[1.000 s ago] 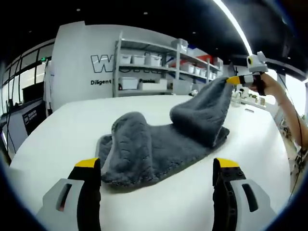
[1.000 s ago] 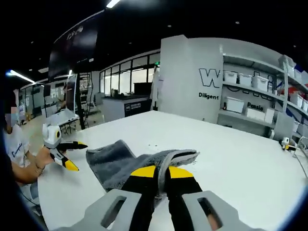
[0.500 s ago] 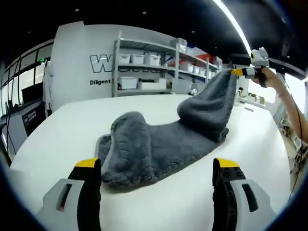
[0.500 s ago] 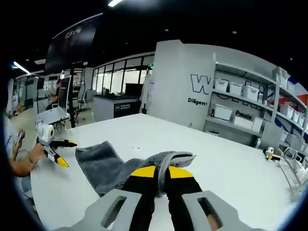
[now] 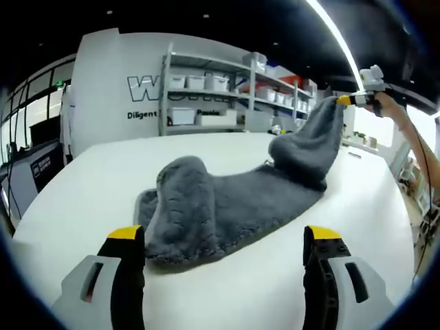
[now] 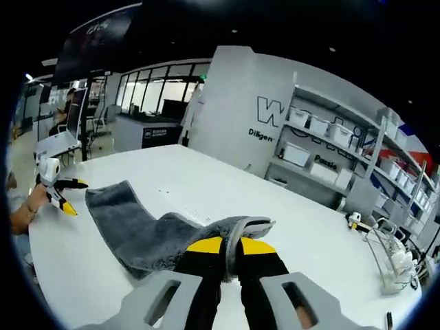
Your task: Open the folded towel by lifting each exposed corner and separating the folded layers until the towel lies flat within the target outline without major curled edges
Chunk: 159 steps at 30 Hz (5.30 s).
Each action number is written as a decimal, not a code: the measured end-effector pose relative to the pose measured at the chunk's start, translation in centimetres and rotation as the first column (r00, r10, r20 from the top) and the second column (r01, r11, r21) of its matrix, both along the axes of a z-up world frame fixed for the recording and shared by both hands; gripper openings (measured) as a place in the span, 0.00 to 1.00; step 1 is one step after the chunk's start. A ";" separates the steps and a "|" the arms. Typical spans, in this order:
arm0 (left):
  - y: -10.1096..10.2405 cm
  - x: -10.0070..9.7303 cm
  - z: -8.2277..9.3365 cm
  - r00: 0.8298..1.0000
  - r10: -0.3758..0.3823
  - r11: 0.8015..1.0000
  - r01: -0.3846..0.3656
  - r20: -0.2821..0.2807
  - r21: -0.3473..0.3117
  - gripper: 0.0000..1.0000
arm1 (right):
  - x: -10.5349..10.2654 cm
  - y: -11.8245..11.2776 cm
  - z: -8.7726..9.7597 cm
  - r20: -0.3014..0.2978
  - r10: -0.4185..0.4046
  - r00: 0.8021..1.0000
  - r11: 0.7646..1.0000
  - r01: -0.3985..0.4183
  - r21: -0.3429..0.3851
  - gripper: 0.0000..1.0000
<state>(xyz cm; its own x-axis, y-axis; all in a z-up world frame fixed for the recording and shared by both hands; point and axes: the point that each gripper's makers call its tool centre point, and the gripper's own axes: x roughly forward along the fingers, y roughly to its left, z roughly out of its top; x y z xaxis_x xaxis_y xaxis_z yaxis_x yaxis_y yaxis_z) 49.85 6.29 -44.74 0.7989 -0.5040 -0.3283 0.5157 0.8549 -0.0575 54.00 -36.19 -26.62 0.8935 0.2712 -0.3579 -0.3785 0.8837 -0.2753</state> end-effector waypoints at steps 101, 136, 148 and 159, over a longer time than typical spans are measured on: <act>0.2 -0.6 0.7 1.000 -0.022 1.000 0.022 -0.003 -0.007 0.99 | -3.7 4.1 -15.8 -0.200 -0.169 0.965 0.986 0.166 -0.030 0.99; -0.2 -1.4 2.3 0.996 -0.069 0.998 0.068 0.062 0.010 0.98 | -8.3 18.5 -19.2 -0.203 0.258 0.945 0.966 -0.251 0.061 0.99; 1.9 2.7 4.2 0.980 -0.189 0.965 0.174 0.065 0.194 0.96 | -9.5 20.7 -18.7 -0.185 0.351 0.918 0.936 -0.346 0.059 0.99; 4.6 9.0 5.3 0.984 -0.155 0.972 0.135 0.092 0.191 0.89 | -9.9 21.2 -18.2 -0.163 0.376 0.912 0.927 -0.369 0.069 0.99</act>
